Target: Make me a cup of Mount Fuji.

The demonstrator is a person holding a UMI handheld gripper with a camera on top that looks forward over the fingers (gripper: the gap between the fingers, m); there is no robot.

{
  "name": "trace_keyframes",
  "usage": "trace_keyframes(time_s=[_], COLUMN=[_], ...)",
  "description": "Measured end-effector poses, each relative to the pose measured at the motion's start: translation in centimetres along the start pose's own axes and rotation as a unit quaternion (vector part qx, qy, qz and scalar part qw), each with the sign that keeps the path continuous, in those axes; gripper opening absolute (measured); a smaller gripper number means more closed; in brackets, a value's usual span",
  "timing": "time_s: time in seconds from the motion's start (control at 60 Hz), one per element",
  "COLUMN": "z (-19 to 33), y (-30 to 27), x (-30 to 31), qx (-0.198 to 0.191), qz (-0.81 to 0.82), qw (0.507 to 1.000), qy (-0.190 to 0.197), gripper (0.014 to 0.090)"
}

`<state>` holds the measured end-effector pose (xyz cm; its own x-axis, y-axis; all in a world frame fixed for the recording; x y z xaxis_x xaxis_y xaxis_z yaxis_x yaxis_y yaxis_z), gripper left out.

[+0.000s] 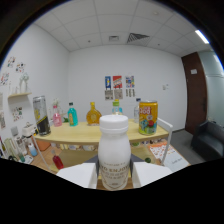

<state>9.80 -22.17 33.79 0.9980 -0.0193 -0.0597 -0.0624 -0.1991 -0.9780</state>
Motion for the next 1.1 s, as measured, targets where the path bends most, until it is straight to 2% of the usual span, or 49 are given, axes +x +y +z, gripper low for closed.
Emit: trace_keyframes(time_s=[0.25, 0.433, 0.567, 0.833, 0.917, 1.1], z=[2.9, 4.9, 5.8, 6.9, 7.2, 7.9], y=[13.2, 19.9, 22.7, 23.3, 22.6, 20.9], x=[4.5, 5.7, 5.6, 4.6, 4.0, 3.7], qx=[-0.064, -0.103, -0.114, -0.077, -0.058, -0.026], qz=[-0.008, -0.12, -0.247, -0.514, -0.583, -0.716], qw=[0.998, 0.987, 0.962, 0.853, 0.809, 0.697], qy=[0.017, 0.009, -0.009, -0.036, -0.044, -0.034], gripper=[0.0483, 0.0481, 0.0481, 0.0478, 0.0479, 0.0478])
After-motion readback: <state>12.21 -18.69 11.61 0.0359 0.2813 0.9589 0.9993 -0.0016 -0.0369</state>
